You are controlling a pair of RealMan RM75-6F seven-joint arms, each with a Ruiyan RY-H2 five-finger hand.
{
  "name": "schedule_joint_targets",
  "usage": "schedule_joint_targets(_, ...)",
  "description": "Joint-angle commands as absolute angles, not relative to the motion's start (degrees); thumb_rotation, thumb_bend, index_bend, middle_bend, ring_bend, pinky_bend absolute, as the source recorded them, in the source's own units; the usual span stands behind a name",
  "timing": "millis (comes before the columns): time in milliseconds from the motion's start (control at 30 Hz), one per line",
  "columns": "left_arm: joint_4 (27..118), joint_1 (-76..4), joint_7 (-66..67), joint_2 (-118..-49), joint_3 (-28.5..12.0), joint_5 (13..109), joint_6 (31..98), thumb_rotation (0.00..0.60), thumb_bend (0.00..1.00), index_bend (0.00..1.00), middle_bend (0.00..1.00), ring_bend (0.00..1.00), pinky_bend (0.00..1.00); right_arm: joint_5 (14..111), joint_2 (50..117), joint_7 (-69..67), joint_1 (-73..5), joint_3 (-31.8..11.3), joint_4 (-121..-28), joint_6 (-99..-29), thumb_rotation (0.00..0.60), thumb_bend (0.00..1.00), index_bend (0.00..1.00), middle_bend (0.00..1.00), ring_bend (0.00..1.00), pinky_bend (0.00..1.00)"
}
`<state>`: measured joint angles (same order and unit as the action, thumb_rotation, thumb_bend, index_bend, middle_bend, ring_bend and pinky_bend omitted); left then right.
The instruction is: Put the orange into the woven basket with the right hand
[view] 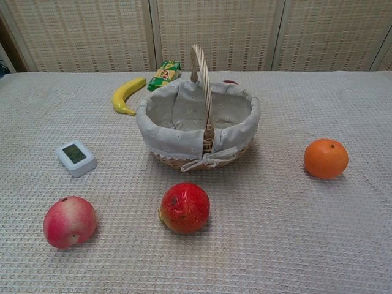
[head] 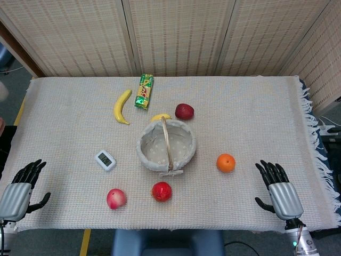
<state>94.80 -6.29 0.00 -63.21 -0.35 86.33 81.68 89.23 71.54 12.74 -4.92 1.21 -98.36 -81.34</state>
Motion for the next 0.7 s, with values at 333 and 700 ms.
schedule_joint_targets(333,94.56,-6.25,-0.09,-63.33,-0.44,86.13,81.73,0.600,0.33,0.00,0.00,0.00,0.10,82.75,70.35,14.21,-7.13,-0.51,-103.05,-75.48,0.600,0.11,0.00,0.00,0.00,0.02)
schedule_joint_targets(700,94.39,-6.32,-0.75,-63.29,-0.36,86.28,81.56,0.600,0.33,0.00,0.00,0.00,0.10,62.52,76.43,28.99,-17.15,-9.34,-106.70,-66.39,0.600,0.11,0.00,0.00,0.00,0.02)
